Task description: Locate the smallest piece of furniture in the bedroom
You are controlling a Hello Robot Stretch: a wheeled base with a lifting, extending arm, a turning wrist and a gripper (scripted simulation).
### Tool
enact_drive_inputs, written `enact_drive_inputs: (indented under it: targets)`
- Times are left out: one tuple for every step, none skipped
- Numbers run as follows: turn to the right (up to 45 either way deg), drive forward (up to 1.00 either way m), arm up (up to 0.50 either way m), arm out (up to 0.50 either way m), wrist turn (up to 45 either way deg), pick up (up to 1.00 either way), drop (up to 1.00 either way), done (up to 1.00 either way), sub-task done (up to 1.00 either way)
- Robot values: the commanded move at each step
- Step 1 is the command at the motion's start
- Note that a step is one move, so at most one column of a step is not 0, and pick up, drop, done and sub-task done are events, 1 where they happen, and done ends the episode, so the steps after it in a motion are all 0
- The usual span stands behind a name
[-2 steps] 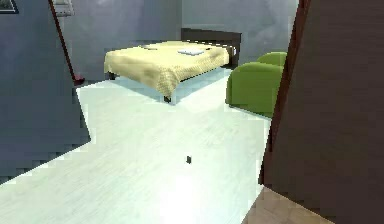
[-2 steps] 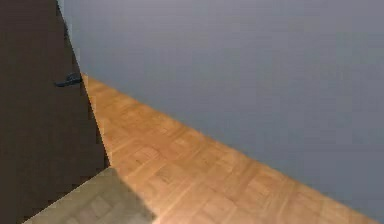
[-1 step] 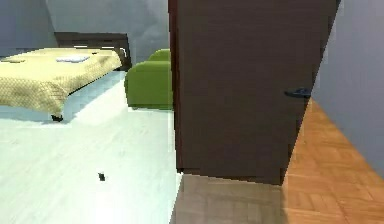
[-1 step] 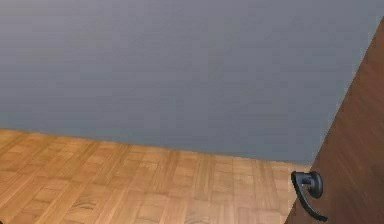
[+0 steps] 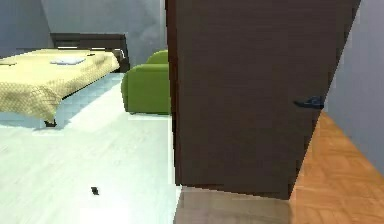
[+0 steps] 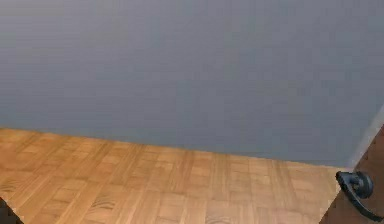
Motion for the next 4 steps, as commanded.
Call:
enact_drive_inputs:
  targets:
    - [-45.0,0.0,0.0,0.0,0.0,0.0,0.0,0.0,0.0]
    - [-39.0,0.0,0.0,0.0,0.0,0.0,0.0,0.0,0.0]
    - [0.0,0.45,0.0,0.0,0.0,0.0,0.0,0.0,0.0]
    - [42.0,0.0,0.0,0.0,0.0,0.0,0.0,0.0,0.0]
